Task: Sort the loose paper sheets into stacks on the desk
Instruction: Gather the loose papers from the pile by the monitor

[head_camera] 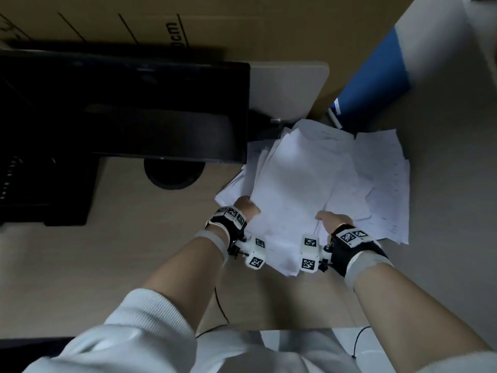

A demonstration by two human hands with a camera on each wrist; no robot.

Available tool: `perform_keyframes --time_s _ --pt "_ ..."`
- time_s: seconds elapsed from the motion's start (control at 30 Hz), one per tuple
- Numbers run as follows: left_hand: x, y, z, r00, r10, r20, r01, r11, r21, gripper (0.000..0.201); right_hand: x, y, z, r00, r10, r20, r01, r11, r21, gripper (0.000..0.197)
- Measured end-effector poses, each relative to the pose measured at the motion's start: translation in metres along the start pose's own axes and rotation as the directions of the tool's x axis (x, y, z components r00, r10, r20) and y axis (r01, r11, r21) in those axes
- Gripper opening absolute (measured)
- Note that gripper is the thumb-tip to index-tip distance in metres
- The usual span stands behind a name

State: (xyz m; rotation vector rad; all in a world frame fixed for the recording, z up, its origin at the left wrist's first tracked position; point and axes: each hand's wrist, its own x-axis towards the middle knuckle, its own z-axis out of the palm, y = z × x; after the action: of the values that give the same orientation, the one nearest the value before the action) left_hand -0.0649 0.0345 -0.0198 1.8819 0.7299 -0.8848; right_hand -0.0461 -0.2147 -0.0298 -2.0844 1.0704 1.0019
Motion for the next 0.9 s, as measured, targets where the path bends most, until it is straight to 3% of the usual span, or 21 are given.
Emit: perform_keyframes --time_s 0.07,0.13,0.2,0.3,0.4,0.53,0.63,0.7,0.83,0.9 --pt "0.001 -0.004 0.006 0.998 -0.059 0.017 0.060 0.998 -0.037 0.030 0.000 -0.007 0.001 1.000 -0.006 0.023 0.006 0.999 0.034 0.063" --pt "-0.002 -0.014 0.018 0.993 -0.105 0.046 0.107 0.993 -0.056 0.005 0.000 -0.010 0.002 0.998 -0.048 0.037 0.047 0.998 0.036 0.078" --pt "-0.009 -0.024 0.031 0.984 -0.152 0.090 0.157 0.986 -0.054 0.017 0.001 -0.011 -0.001 0.996 -0.079 0.048 0.079 0.997 0.013 0.079" --pt "-0.019 -0.022 0.041 0.977 -0.172 0.125 0.180 0.982 -0.061 0.010 0.004 -0.012 -0.012 0.994 -0.072 0.081 0.074 0.997 -0.030 0.071" --pt "-0.020 -0.010 0.047 0.973 -0.182 0.141 0.207 0.960 -0.190 0.049 0.008 -0.016 -0.022 0.979 -0.105 0.175 0.117 0.992 -0.056 0.061" --pt "-0.021 0.000 0.056 0.976 -0.218 0.023 0.214 0.928 -0.304 0.057 0.004 -0.023 -0.037 0.979 -0.137 0.154 0.142 0.990 -0.024 0.071" --pt "-0.027 0.001 0.061 0.962 -0.267 0.050 0.264 0.873 -0.411 0.062 0.002 -0.031 -0.040 0.967 -0.228 0.115 0.234 0.971 -0.048 0.048" --pt "-0.029 -0.006 0.063 0.944 -0.326 0.046 0.312 0.841 -0.442 0.075 0.003 -0.041 -0.038 0.936 -0.327 0.130 0.342 0.933 -0.116 0.027" --pt "-0.032 -0.024 0.055 0.917 -0.392 -0.075 0.293 0.787 -0.543 0.050 -0.012 -0.066 -0.023 0.836 -0.440 0.329 0.538 0.777 -0.328 0.040" --pt "-0.034 -0.029 0.049 0.896 -0.436 -0.082 0.303 0.736 -0.605 0.040 -0.013 -0.073 -0.012 0.816 -0.441 0.373 0.573 0.701 -0.425 0.049"
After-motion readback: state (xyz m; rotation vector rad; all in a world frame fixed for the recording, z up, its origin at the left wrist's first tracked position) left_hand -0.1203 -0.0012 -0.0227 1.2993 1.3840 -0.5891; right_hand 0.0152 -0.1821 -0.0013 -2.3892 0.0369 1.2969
